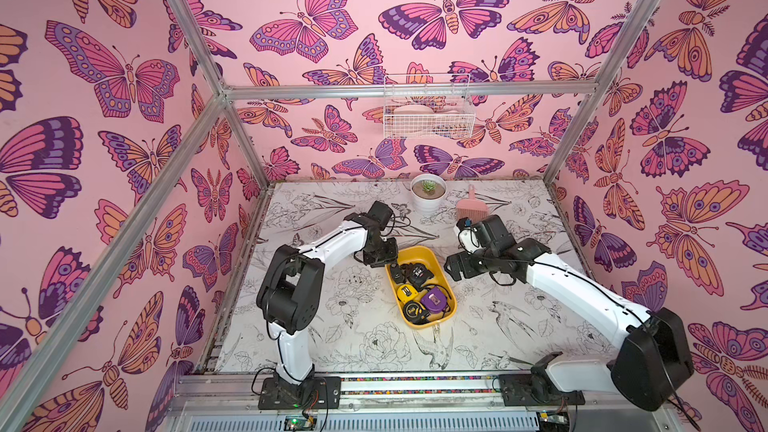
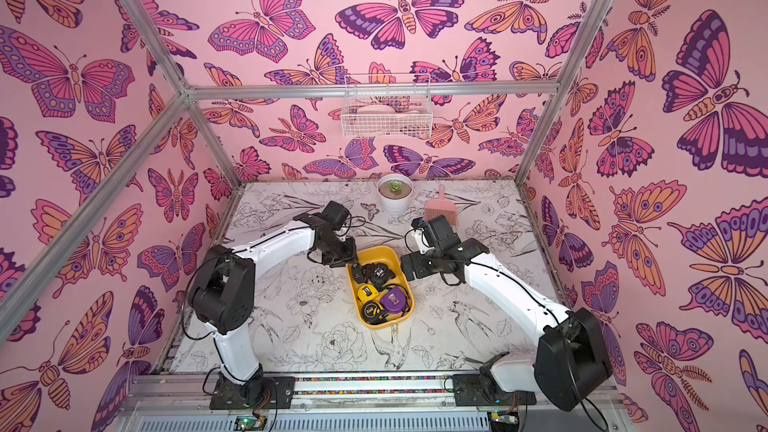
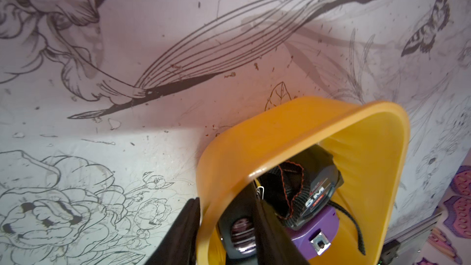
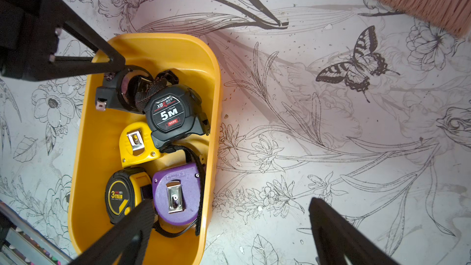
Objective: Take the tape measure out of the storage box
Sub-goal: Move the storage box to the center of the board.
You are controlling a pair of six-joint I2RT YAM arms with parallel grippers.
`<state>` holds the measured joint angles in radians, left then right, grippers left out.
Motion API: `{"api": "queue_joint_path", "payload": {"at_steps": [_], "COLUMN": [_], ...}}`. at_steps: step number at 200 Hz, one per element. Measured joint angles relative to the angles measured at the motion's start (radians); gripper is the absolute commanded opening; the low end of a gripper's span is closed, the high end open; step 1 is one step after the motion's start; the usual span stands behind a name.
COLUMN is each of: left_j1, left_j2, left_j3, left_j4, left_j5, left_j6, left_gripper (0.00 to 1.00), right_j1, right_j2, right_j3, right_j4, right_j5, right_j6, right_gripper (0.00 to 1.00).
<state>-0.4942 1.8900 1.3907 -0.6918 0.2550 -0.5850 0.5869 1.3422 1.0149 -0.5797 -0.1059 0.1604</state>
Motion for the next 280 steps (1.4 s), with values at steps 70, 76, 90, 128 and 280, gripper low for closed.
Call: {"api": "queue_joint_path", "payload": {"at_steps": [70,76,90,128,280], "left_j1": [0.033,0.04,0.057,0.085,-0.026], "left_j2": [0.131,0.144,0.173,0.254,0.122], "left_j3": [0.177,0.196,0.24,0.381,0.465], "left_j4": [-0.061,-0.061,-0.068,-0.129,-0.214], "left_j5": [0.024,0.022,0.018,0.004,-0.088], "left_j6": [0.075,0.08,0.101,0.209,0.241], "left_gripper": [0.0,0.0,0.0,0.0,0.81], "right_j1": [0.0,0.0,0.0,0.0,0.0], "right_j2": [-0.018,-0.018,-0.018,-0.01,0.031], "right_j3": [0.0,0.0,0.0,0.0,0.028], "right_j4": [-0.019,-0.019,-0.019,-0.019,-0.027], "right_j5": [-0.002,-0.003,-0.008,-0.016,0.012], "right_j6": [0.0,0.0,0.0,0.0,-0.001], "right_gripper": [0.99,0.99,0.99,0.99,0.99]}}
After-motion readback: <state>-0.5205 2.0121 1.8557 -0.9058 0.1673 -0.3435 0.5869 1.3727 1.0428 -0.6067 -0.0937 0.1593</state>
